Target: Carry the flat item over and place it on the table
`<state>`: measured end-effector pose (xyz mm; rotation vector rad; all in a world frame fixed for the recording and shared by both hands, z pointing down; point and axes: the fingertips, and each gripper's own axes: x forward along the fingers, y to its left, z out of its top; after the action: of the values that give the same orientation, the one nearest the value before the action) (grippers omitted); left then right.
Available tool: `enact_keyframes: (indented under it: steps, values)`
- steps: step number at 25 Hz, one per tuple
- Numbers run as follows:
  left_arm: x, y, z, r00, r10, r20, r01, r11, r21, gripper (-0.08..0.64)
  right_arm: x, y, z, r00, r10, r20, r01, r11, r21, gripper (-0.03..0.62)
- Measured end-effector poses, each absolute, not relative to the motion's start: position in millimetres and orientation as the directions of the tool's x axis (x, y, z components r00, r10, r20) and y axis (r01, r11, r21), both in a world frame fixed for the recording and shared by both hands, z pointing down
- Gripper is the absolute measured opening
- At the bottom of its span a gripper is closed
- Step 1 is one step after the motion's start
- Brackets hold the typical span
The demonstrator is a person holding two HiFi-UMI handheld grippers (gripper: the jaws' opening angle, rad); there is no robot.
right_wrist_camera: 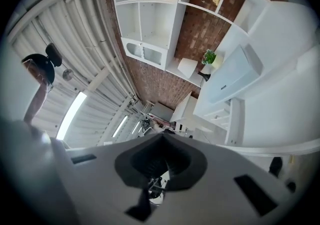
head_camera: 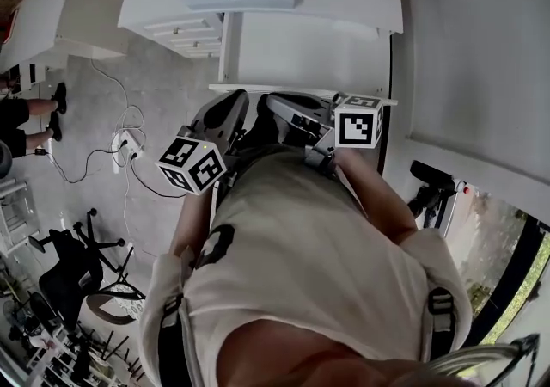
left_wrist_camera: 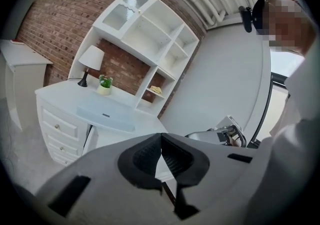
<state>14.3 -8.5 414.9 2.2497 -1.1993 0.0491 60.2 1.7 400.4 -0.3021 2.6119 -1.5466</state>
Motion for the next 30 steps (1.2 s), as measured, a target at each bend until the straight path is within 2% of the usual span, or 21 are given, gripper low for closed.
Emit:
enact_keyframes:
  steps: [9, 13, 18, 25, 30]
  values:
    - [-5, 29, 413, 0.505, -0.802, 0.318, -0.813, -0.32, 0.486, 0.02, 50, 32, 412, -0.98, -0.173, -0.103, 0.044, 0.316, -0.948, 0.011]
    - [-8, 29, 411, 0.496, -0.802, 0.333, -0.829, -0.322, 0.458, 0.02, 51, 34, 413, -0.984, -0.169, -0.063, 0.002, 0.337, -0.941, 0.011]
    - [-21, 20, 404, 0.48, -0.82, 0.311, -0.84, -0.327, 0.434, 0.02, 38, 34, 412, -0.989, -0.133, -0.058, 0.011, 0.334, -0.943, 0.011]
    - [-110, 20, 405, 0.381, -0.874, 0.302, -0.883, -0.247, 0.398, 0.02, -17, 30, 389, -0.981, -0.038, -0.188, 0.159, 0.388, -0.908, 0.011]
    - [-193, 25, 400, 0.315, -0.903, 0.294, -0.901, -0.186, 0.392, 0.02, -74, 32, 385, -0.99, 0.003, -0.141, 0.131, 0.378, -0.917, 0.011]
